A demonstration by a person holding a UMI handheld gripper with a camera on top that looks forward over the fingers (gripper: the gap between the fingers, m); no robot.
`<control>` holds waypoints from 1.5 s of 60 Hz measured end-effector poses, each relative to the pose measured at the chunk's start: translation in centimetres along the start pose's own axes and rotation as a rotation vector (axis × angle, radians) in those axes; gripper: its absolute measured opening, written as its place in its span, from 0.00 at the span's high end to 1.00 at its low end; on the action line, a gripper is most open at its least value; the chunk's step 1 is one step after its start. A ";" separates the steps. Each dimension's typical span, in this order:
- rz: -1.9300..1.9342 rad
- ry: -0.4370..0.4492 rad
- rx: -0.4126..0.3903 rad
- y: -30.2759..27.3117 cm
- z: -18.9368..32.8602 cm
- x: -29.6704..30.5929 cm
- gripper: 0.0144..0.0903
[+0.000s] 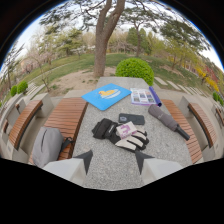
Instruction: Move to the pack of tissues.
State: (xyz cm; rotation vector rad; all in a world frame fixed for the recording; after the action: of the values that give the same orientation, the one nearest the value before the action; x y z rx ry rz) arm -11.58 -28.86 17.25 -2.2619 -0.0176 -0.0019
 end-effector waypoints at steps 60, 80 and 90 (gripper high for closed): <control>-0.025 -0.016 -0.016 -0.4 14.9 3.3 0.08; -0.042 -0.054 -0.015 -2.7 19.5 3.1 0.08; -0.043 -0.063 -0.021 -2.6 19.9 2.9 0.08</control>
State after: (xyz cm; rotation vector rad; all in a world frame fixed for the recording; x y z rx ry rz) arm -8.82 -11.86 6.63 -2.2812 -0.1001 0.0465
